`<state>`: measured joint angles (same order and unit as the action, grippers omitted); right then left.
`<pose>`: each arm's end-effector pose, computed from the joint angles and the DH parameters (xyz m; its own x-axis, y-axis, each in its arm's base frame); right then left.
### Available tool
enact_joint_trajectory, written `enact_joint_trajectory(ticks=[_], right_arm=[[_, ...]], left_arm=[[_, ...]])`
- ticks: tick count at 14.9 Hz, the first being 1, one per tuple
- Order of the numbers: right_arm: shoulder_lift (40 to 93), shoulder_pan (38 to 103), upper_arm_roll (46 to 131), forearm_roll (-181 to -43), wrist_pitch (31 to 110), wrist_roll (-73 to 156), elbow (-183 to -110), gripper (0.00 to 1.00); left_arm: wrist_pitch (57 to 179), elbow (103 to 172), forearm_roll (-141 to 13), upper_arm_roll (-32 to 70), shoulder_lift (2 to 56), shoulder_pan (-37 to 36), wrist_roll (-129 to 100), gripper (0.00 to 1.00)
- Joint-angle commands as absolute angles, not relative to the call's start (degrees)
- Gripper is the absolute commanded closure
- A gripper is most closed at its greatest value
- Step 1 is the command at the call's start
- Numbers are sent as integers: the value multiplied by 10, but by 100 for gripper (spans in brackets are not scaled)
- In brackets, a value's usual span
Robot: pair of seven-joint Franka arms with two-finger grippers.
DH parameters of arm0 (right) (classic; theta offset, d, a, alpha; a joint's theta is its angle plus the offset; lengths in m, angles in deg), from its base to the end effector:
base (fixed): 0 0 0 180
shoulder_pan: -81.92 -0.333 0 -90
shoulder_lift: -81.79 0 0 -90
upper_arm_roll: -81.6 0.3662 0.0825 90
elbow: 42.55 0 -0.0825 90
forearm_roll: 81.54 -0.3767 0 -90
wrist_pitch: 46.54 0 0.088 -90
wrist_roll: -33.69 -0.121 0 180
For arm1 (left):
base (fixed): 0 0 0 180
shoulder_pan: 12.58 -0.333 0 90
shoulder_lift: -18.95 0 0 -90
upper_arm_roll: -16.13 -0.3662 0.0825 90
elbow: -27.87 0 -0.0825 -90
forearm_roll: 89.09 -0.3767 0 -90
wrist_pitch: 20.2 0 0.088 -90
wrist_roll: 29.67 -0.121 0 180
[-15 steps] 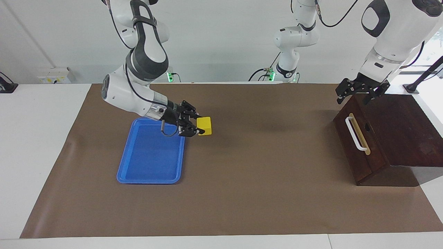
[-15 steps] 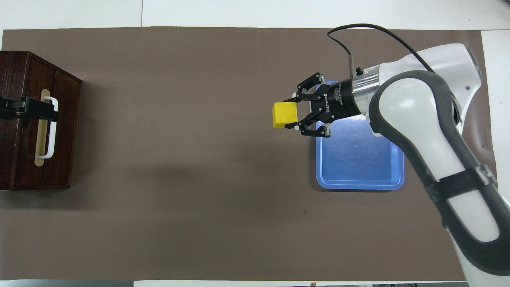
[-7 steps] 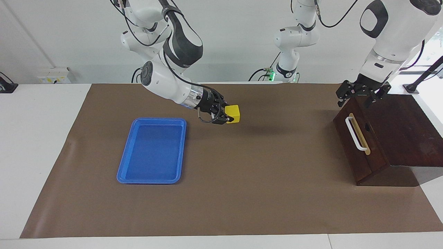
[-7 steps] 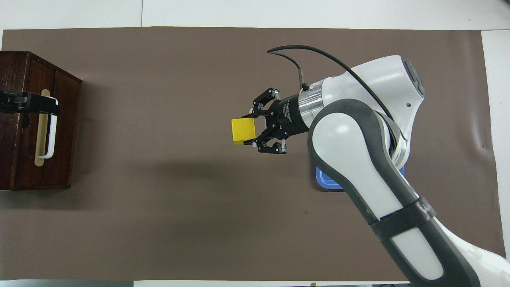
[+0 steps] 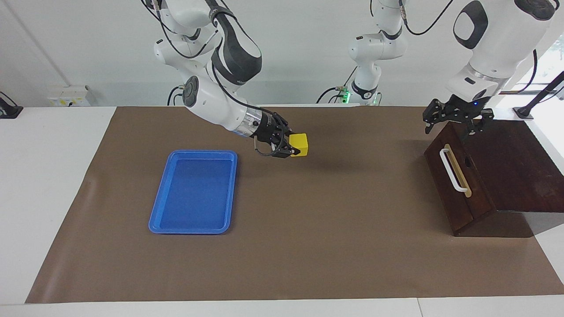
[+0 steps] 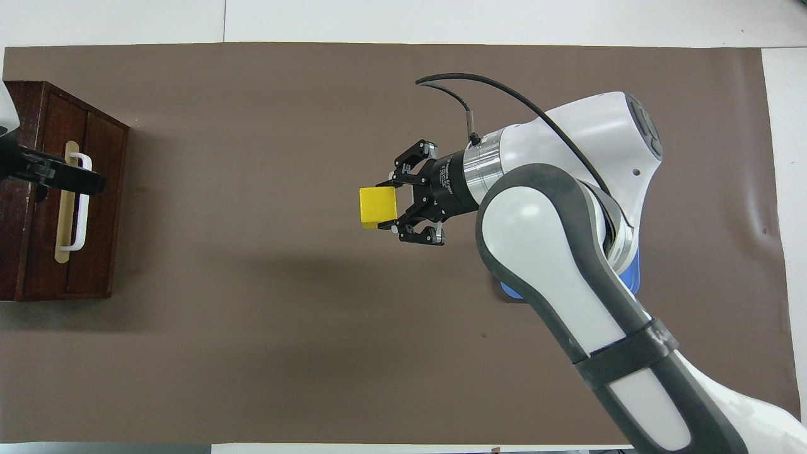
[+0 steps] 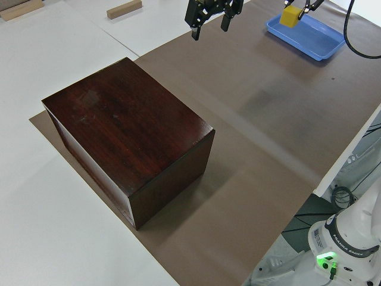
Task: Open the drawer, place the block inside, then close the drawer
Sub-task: 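Hold the block with the right gripper while the left gripper grasps the handle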
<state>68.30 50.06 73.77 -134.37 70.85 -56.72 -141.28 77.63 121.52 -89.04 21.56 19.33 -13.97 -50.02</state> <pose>0.5718 0.3224 0.5153 -0.0229 -0.6954 -0.7183 -0.9968 -0.0395 0.0700 0.5609 -0.0395 0.6396 0.9087 -0.4126 0.0627 -0.4121 -0.9109 -0.0217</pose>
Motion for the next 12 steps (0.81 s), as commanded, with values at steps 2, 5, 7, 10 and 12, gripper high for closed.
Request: enact_joint_trajectory(ticks=[2,5,7,10,12], right_arm=[[683,491,737,-1332,721,-598,-1405,100],[682,491,737,-1332,721,-605,-1399,100],[682,490,737,-1332,721,-611,-1396,100],[681,490,737,-1332,721,-613,-1394,100],[681,490,737,-1332,720,-613,-1394,100]], left_arm=[[758,1232,-886,210,180,-118,-516,0],[774,1244,-885,207,186,-133,-441,0],[780,1257,-886,205,182,-144,-388,0],[777,1281,-887,205,169,-149,-375,0],[778,1286,-887,208,168,-143,-338,0]])
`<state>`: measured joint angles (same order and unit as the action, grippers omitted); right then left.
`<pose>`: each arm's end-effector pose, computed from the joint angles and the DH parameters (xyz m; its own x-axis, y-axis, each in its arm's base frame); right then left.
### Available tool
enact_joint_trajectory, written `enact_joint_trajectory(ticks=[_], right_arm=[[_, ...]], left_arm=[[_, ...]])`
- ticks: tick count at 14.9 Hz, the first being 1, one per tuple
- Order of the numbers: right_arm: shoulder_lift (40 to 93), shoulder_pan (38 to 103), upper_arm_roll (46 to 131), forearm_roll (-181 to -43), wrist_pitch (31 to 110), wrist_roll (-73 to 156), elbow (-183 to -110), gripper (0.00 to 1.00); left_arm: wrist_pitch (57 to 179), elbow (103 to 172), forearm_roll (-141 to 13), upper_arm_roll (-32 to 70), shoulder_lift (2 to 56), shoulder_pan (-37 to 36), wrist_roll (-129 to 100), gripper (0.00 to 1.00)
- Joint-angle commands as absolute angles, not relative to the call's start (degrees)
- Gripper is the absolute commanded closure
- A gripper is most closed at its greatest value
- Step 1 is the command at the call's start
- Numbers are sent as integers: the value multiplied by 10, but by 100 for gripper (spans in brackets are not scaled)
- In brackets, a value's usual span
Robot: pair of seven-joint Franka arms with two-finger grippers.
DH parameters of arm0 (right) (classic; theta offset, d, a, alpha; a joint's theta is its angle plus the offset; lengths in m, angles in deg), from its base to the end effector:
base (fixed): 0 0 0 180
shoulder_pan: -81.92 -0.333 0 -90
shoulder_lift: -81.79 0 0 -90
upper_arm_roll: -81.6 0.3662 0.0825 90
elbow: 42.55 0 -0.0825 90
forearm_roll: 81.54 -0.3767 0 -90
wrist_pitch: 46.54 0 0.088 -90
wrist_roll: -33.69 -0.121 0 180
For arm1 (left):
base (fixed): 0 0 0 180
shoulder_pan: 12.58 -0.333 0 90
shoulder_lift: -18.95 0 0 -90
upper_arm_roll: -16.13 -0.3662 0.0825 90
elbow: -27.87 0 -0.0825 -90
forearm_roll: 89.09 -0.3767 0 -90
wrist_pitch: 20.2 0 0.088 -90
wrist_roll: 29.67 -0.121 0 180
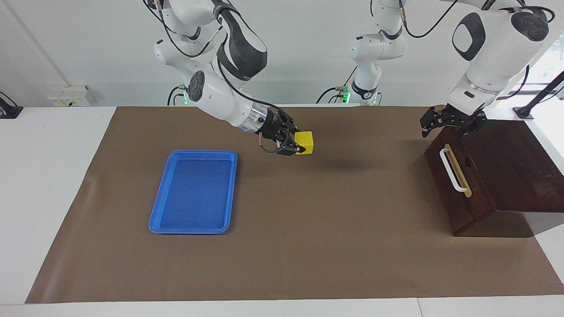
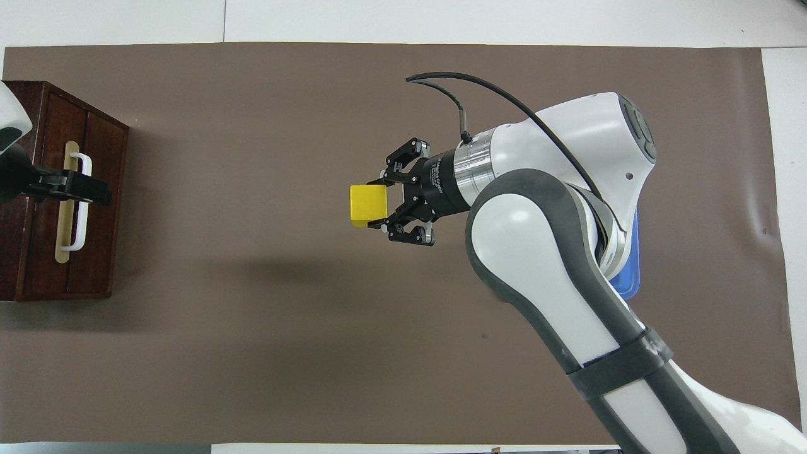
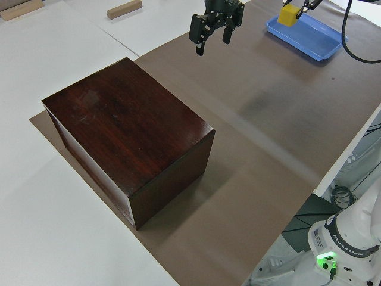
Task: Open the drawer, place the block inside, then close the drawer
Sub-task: 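Hold the block with the right gripper while the left gripper grasps the handle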
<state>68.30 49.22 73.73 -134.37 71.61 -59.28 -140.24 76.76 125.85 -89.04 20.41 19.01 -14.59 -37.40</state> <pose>0.5712 0.3310 0.5250 -0.0454 -0.6915 -0.7210 -0.9970 -0.0140 0.0762 0.5527 -0.0220 0.6055 0.9847 -0.1735 -0.0185 -0.1735 -0.9848 0.0035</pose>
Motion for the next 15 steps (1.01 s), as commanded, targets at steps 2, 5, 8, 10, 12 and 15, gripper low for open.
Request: enact_joint_trajectory(ticks=[2,5,8,10,12,15], right_arm=[[681,490,737,-1332,720,-614,-1393,100],[681,491,737,-1332,720,-613,-1393,100],[681,491,736,-1332,718,-617,-1392,100],[683,497,736,-1319,703,-630,-1394,100],[683,495,736,-1315,699,-635,-1393,100],[683,495,736,-1315,702,-635,-1393,100]], left_arm=[[793,1308,-887,210,157,-118,-317,0],[836,1325,-887,210,160,-94,-311,0],[843,1283,-886,210,213,-94,-311,0],[834,1225,-892,210,261,-93,-311,0],[834,1196,-928,210,293,-92,-315,0],[839,1190,-976,211,316,-70,-322,0]])
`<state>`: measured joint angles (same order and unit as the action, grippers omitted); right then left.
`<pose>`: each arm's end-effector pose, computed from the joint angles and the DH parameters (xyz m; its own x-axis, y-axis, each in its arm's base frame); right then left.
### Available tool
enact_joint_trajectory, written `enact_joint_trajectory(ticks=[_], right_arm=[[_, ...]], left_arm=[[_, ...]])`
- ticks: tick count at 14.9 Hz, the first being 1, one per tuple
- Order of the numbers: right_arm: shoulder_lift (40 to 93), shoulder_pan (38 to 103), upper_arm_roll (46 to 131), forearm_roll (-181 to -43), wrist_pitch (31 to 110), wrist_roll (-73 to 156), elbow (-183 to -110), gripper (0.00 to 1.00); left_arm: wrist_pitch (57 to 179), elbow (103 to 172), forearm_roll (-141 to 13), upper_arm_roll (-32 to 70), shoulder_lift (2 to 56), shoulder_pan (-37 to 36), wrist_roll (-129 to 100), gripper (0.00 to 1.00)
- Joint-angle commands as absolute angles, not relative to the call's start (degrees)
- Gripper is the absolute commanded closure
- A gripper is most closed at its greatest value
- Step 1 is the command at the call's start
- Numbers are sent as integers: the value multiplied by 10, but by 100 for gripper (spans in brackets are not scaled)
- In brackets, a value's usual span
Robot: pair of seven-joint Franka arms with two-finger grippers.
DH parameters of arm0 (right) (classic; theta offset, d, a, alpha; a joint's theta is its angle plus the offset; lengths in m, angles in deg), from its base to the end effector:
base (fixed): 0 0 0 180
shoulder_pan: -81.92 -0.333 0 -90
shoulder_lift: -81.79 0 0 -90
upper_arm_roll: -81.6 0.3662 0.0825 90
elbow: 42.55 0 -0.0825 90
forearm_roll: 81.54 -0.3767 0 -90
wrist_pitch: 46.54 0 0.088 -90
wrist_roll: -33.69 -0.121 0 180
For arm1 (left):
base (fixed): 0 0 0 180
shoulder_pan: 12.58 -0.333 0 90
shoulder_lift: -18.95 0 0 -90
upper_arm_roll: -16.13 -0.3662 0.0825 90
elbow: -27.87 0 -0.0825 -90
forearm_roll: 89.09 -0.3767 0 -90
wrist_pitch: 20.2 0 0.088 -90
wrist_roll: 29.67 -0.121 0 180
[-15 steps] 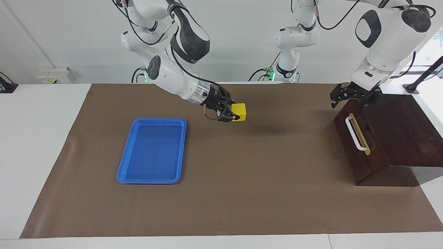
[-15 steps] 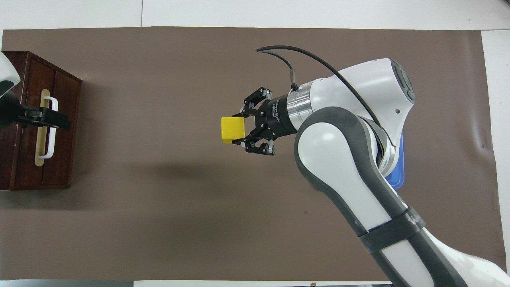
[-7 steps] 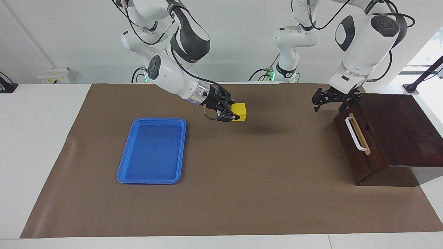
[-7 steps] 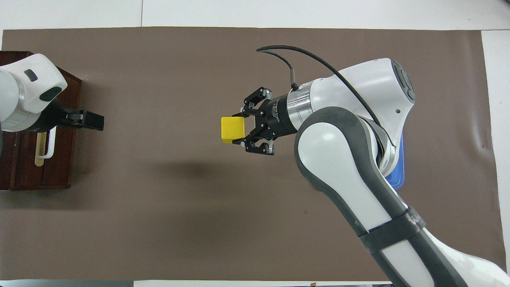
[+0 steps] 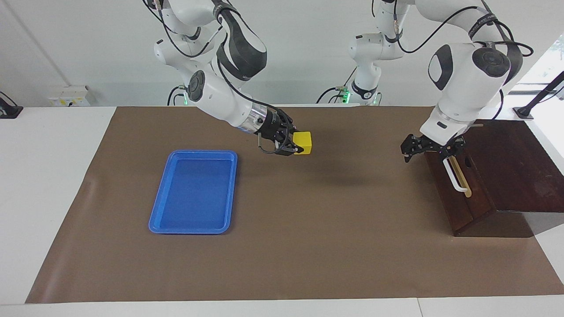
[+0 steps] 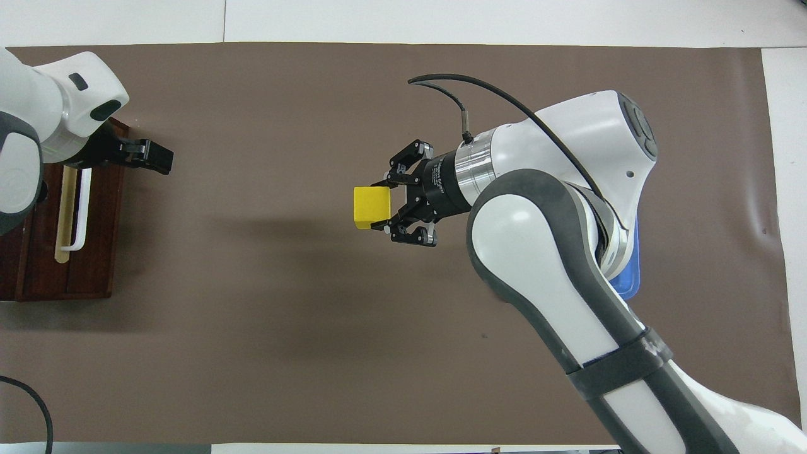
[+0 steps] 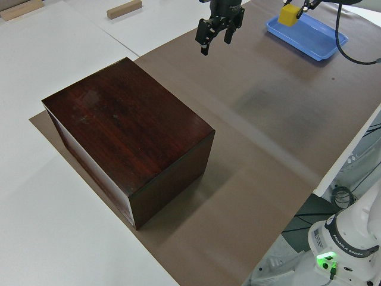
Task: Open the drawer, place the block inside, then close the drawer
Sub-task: 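Pull the drawer open with the left gripper while the right gripper withdraws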
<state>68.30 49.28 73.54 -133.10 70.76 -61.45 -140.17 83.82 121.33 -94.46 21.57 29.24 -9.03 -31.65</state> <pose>0.5708 0.3286 0.5237 -0.0733 -0.7063 -0.7041 -0.9946 -0.0001 0.1037 0.6151 -0.0835 0.5493 0.9775 -0.2109 0.0023 -0.2101 -0.9749 -0.0742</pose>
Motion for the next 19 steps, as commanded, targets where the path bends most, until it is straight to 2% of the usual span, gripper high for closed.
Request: enact_joint_trajectory(ticks=[1,9,12,19], right_arm=[[683,498,736,-1315,702,-636,-1393,100],[680,581,730,-1296,684,-613,-1393,100],[679,605,730,-1296,678,-608,-1393,100],[680,651,729,-1288,641,-570,-1395,100]], left_arm=[[838,1190,-994,210,321,-68,-333,0],[851,1250,-1030,203,307,-84,-346,0],[901,1294,-1076,201,299,-95,-347,0],[943,1330,-1090,200,299,-116,-320,0]])
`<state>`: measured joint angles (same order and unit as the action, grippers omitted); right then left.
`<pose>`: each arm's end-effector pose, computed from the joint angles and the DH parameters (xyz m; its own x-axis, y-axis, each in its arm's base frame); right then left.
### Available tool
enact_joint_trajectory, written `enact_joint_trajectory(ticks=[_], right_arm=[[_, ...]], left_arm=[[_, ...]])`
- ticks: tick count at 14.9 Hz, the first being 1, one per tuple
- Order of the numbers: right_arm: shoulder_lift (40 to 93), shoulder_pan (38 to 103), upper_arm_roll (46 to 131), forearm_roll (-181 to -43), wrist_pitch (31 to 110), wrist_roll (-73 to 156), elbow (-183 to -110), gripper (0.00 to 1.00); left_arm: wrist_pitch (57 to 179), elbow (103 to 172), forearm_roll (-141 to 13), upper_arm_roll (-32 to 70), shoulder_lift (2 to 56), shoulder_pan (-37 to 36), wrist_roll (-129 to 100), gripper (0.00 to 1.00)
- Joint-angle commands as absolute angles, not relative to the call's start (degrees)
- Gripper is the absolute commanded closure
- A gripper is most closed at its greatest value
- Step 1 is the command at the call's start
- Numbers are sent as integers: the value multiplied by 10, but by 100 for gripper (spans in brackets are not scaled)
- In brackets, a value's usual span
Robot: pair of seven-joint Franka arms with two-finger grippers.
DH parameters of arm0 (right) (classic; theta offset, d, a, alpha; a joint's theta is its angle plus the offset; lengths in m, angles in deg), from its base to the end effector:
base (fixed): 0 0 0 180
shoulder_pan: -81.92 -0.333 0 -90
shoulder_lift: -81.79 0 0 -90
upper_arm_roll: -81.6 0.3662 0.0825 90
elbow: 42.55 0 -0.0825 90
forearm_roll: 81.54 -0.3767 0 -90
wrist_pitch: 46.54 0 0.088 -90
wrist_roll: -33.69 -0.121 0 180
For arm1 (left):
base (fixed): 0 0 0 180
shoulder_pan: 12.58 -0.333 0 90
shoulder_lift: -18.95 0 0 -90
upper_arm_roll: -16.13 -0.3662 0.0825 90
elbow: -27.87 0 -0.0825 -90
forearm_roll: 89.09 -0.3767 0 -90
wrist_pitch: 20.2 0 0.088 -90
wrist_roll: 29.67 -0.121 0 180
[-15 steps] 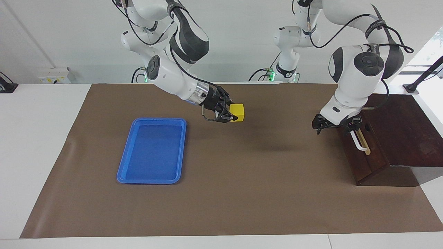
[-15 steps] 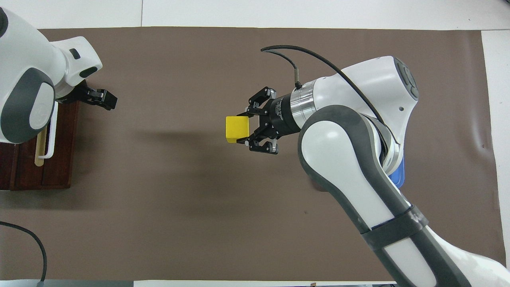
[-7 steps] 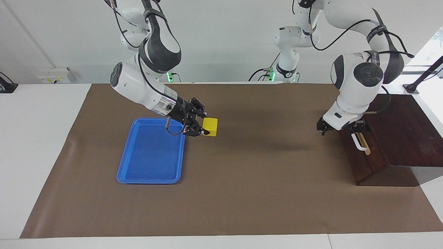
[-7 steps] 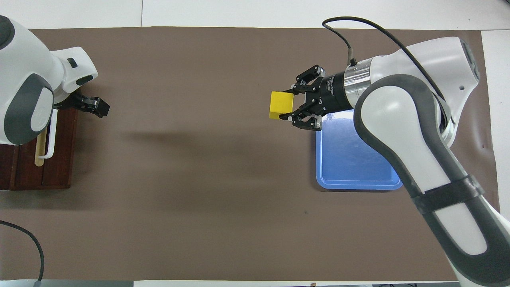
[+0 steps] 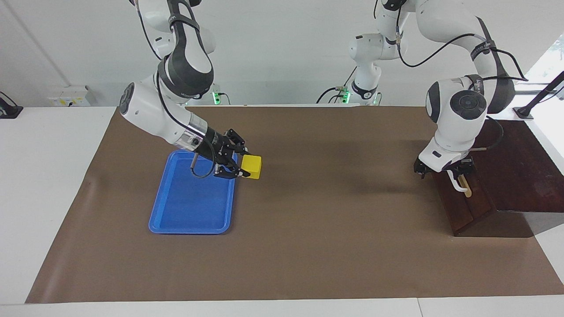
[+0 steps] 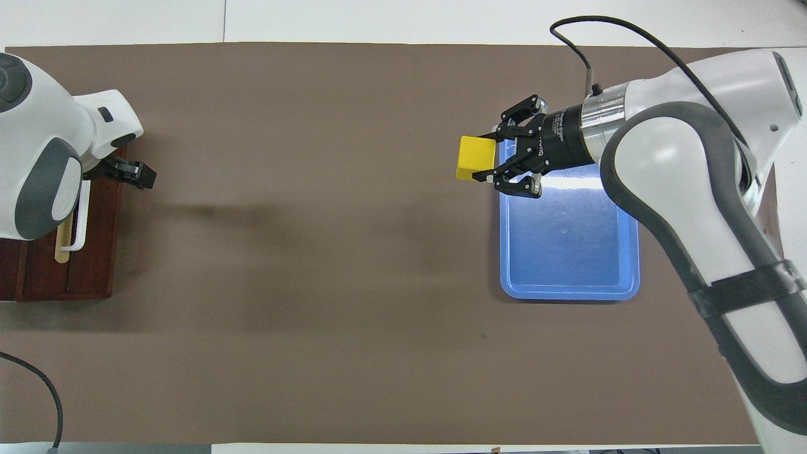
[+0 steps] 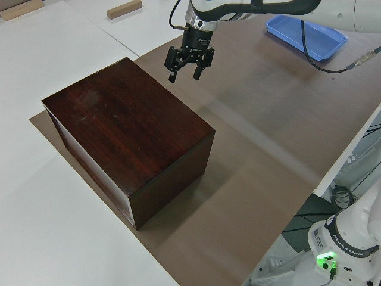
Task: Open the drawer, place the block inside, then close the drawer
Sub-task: 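Pull the drawer open with the left gripper while the right gripper withdraws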
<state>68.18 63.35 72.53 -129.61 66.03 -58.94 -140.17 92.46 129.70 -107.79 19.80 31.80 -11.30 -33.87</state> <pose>0.6267 0.1734 0.5148 -0.1913 -0.7224 -0.6645 -0.9813 0.1564 0.1125 0.6240 -0.0261 0.4690 0.9585 -0.2758 -0.0717 -0.2848 -0.9188 -0.2734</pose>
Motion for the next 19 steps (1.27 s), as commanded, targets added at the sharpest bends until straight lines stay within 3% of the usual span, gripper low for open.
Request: enact_joint_trajectory(ticks=[1,19], right_arm=[[680,657,730,-1289,637,-567,-1395,100],[681,653,735,-1282,630,-526,-1393,100]], left_arm=[[947,1338,-1090,200,298,-116,-318,0],[954,1377,-1169,201,290,-116,-305,0]])
